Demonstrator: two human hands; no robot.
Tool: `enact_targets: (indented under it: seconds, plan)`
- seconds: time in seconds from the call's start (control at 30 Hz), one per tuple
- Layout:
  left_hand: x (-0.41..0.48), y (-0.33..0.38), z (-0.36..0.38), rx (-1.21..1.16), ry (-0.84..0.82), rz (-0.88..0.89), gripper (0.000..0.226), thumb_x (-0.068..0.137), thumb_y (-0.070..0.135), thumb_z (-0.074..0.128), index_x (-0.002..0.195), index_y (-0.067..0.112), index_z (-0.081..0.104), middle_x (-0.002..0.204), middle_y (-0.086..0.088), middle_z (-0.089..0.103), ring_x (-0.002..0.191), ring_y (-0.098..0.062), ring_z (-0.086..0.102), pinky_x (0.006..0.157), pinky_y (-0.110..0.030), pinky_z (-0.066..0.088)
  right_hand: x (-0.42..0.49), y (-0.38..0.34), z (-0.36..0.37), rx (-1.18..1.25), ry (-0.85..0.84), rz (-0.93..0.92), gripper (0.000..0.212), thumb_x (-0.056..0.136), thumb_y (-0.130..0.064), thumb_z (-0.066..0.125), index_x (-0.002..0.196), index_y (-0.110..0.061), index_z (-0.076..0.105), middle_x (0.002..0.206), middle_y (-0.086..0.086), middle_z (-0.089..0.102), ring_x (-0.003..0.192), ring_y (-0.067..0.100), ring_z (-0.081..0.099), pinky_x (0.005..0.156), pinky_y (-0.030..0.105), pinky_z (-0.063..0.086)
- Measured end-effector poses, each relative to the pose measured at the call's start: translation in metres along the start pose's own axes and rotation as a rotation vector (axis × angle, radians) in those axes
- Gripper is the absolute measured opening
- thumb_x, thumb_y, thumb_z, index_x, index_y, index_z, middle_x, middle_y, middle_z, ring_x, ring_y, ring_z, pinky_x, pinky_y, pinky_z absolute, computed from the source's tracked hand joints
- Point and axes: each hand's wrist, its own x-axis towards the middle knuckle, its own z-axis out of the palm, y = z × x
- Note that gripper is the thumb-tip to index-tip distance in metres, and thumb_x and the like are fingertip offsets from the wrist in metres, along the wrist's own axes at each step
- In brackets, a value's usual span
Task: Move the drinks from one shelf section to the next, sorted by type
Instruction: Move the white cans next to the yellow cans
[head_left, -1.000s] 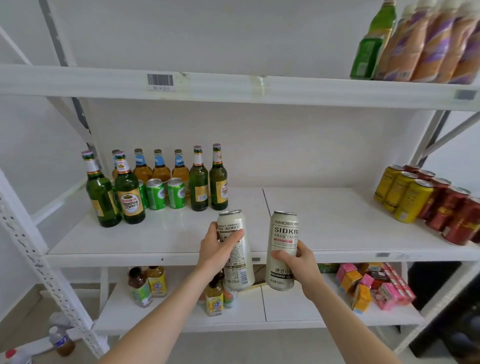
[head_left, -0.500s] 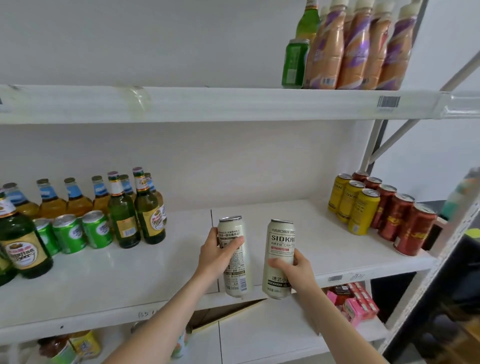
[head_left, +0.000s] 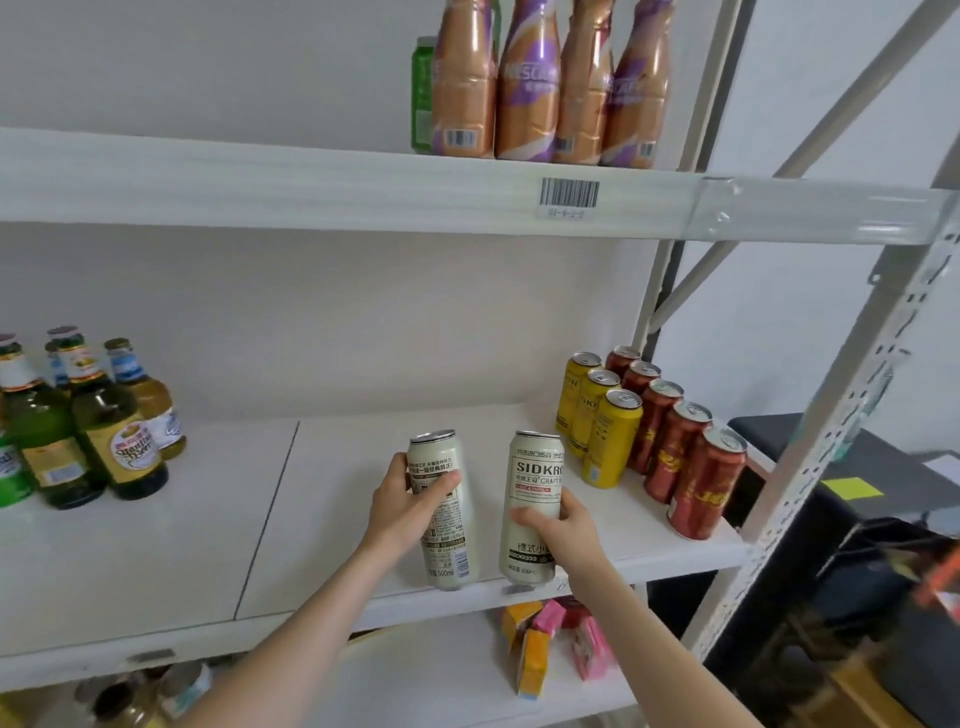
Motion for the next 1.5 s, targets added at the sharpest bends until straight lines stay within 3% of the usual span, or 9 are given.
enact_targets:
  seconds: [0.1,0.23,0.37,0.57,0.67,0.87,1.37,1.5]
  plan:
    - [0.002,0.001,0.033,0.005,0.033,-0.015,0.056,0.058,0.064,0.072,0.097,0.027,0.057,0.094,0.009,0.071,0.09,-0.008,0.067,0.08,-0.034,0.054,0.016,0.002,-0.031,-0.014,-0.02,0.004,0.036,0.074,-0.011,0.08,0.105,-0.02,0.066,0.095,0.0,0.075,0.085,0.017,0.072,0.066,0.029,0.057]
    - [0.015,0.001,0.065,0.033,0.042,-0.014,0.059,0.052,0.068,0.07,0.094,0.029,0.058,0.089,0.012,0.072,0.086,-0.004,0.068,0.073,-0.029,0.053,0.042,0.007,-0.057,0.006,-0.043,0.011,0.034,0.074,-0.009,0.079,0.103,-0.021,0.066,0.092,-0.001,0.076,0.081,0.015,0.072,0.061,0.024,0.056]
    - [0.042,0.0,0.083,0.058,0.058,-0.003,0.06,0.051,0.067,0.071,0.095,0.029,0.058,0.088,0.014,0.072,0.086,-0.003,0.068,0.076,-0.03,0.054,0.075,0.009,-0.065,0.017,-0.057,0.024,0.035,0.073,-0.011,0.08,0.103,-0.023,0.066,0.094,-0.001,0.075,0.084,0.017,0.072,0.066,0.027,0.056]
    - [0.088,0.0,0.093,0.104,0.053,0.026,0.06,0.051,0.067,0.072,0.096,0.031,0.056,0.09,0.013,0.072,0.084,0.0,0.067,0.074,-0.028,0.053,0.126,0.009,-0.054,0.027,-0.071,0.0,0.037,0.071,-0.013,0.082,0.102,-0.026,0.066,0.085,-0.011,0.075,0.075,0.004,0.071,0.056,0.015,0.052]
    - [0.111,-0.001,0.095,0.136,0.038,0.061,0.056,0.055,0.063,0.074,0.096,0.031,0.055,0.089,0.013,0.072,0.082,0.003,0.067,0.071,-0.025,0.052,0.149,0.01,-0.046,0.038,-0.068,-0.011,0.04,0.07,-0.015,0.083,0.103,-0.028,0.065,0.092,-0.009,0.075,0.08,0.005,0.071,0.064,0.019,0.053]
    - [0.15,-0.002,0.098,0.171,0.038,0.097,0.053,0.058,0.058,0.076,0.098,0.032,0.053,0.09,0.014,0.072,0.087,-0.003,0.068,0.076,-0.03,0.055,0.192,0.008,-0.031,0.042,-0.062,-0.041,0.047,0.07,-0.015,0.084,0.11,-0.027,0.062,0.1,-0.008,0.073,0.091,0.01,0.069,0.07,0.024,0.052]
    - [0.198,-0.011,0.101,0.2,0.081,0.106,0.062,0.052,0.063,0.071,0.101,0.029,0.052,0.095,0.012,0.072,0.09,-0.013,0.069,0.083,-0.045,0.056,0.268,0.01,-0.011,-0.019,-0.048,-0.119,0.059,0.067,-0.014,0.086,0.113,-0.032,0.054,0.102,-0.013,0.069,0.091,0.001,0.065,0.067,0.016,0.048]
    - [0.199,-0.013,0.1,0.202,0.057,0.126,0.064,0.053,0.062,0.071,0.103,0.027,0.051,0.096,0.01,0.071,0.091,-0.017,0.069,0.084,-0.046,0.055,0.278,0.015,-0.008,-0.028,-0.054,-0.144,0.063,0.066,-0.009,0.086,0.117,-0.026,0.054,0.106,-0.006,0.07,0.095,0.009,0.067,0.072,0.022,0.052]
